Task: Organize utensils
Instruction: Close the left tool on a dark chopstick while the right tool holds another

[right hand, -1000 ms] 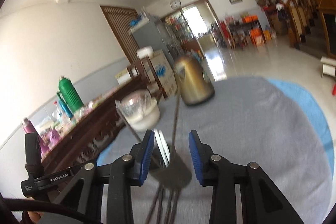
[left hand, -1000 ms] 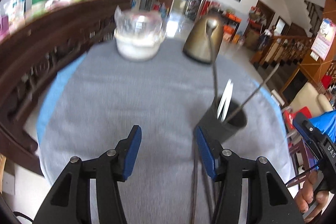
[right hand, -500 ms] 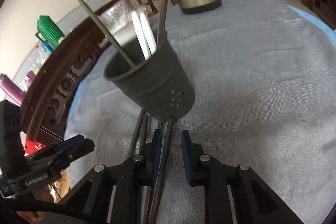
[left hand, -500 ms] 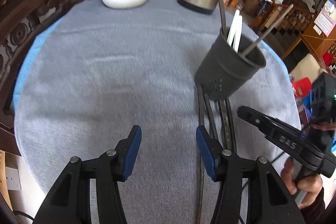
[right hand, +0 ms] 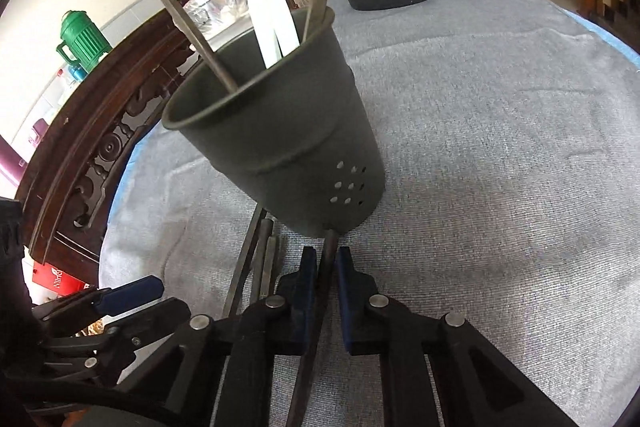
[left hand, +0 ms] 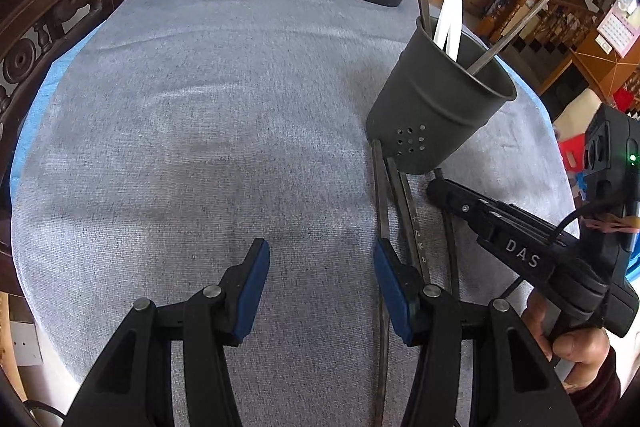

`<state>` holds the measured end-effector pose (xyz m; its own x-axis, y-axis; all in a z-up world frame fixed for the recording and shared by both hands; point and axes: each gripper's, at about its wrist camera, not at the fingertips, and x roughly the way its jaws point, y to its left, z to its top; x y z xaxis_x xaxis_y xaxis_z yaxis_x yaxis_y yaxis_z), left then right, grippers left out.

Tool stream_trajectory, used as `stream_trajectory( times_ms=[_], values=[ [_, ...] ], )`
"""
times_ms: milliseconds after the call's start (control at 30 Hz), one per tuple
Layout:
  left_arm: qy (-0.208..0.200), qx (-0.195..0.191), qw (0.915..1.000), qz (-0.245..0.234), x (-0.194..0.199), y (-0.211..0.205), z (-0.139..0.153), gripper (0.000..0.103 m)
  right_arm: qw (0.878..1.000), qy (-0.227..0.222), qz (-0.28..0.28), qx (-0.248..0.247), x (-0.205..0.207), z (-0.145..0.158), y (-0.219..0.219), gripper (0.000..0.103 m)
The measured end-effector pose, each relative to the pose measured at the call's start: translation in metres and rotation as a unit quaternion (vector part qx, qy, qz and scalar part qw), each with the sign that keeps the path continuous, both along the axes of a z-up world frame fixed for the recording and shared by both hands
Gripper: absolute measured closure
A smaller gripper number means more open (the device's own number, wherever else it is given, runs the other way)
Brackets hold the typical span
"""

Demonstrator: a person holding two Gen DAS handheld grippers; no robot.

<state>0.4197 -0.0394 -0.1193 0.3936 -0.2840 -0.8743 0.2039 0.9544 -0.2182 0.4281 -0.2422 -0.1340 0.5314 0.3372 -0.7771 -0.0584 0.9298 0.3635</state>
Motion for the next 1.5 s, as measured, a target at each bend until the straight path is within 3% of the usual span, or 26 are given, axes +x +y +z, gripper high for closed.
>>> stream_trajectory(
  times_ms=[167, 300, 400, 667, 1133, 1400, 1500],
  values=[
    [-0.001, 0.000, 1.0000, 0.000, -0.005, -0.002, -0.003, 0.048, 1.000, -0.026, -0.013, -0.008, -0.013, 0.001, -0.010, 0.092],
    [-0.012, 0.000, 0.9999, -0.005, -0.009, -0.004, -0.002, 0.048, 0.997, -0.064, -0.017, 0.035, -0.026, -0.005, -0.029, 0.093],
    [-0.014, 0.005, 0.9998, -0.011, -0.006, -0.013, -0.002, 0.048, 0.994, -0.068, -0.034, 0.080, -0.027, -0.008, -0.045, 0.092],
    [-0.019, 0.038, 0.9987, -0.028, 0.014, -0.041, -0.004, 0.048, 0.993, -0.063, -0.024, 0.097, -0.021, -0.010, -0.047, 0.090],
    [-0.022, 0.069, 0.9970, -0.025, 0.037, -0.070, -0.017, 0.048, 0.995, -0.061, -0.014, 0.084, -0.024, -0.010, -0.042, 0.089],
    [-0.017, 0.051, 0.9985, -0.013, 0.045, -0.067, -0.018, 0.047, 0.994, -0.062, -0.013, 0.089, -0.024, -0.010, -0.043, 0.089],
    [-0.022, 0.067, 0.9974, -0.017, 0.049, -0.070, -0.019, 0.050, 0.994, -0.062, -0.013, 0.092, -0.025, -0.011, -0.045, 0.089]
  ],
)
